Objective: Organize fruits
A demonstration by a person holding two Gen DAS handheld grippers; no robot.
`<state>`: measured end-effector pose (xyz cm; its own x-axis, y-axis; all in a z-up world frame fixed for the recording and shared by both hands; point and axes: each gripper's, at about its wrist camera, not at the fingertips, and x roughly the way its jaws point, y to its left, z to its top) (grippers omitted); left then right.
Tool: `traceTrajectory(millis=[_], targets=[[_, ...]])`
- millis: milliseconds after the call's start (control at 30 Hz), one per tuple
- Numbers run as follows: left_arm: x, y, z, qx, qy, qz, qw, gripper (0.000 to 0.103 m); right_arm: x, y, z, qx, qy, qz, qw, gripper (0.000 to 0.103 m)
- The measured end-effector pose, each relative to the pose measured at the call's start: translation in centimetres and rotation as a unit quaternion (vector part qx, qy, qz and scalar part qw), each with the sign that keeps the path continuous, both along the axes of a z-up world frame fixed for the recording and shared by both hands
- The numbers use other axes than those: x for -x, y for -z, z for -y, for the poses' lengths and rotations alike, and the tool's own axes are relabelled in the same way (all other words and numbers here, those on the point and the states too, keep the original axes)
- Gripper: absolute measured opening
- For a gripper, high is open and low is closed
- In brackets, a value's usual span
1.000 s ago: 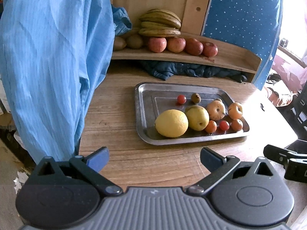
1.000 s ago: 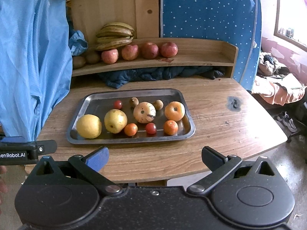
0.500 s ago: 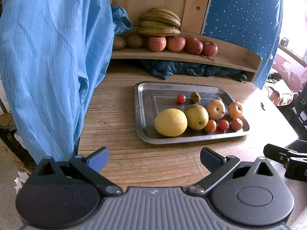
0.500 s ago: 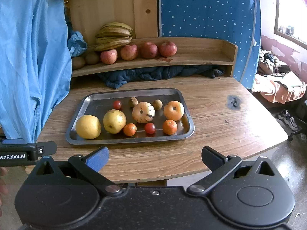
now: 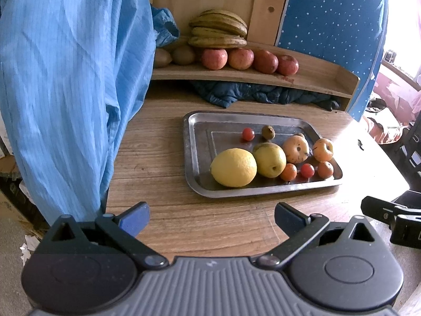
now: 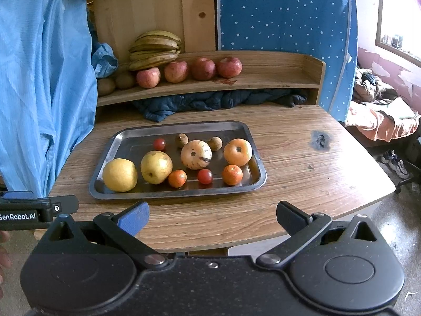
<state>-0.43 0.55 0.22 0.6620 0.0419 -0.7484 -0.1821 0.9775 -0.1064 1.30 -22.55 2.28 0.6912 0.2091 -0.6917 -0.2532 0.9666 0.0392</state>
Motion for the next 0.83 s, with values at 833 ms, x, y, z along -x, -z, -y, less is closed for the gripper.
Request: traceTrajectory(millis=[833], targets=[[-0.19,0.0,0.18,0.031,-0.008,0.003,0.9995,0.103,-0.09,0.28,0.14,0.007,-0.002,-0.004,1.0,0.102]])
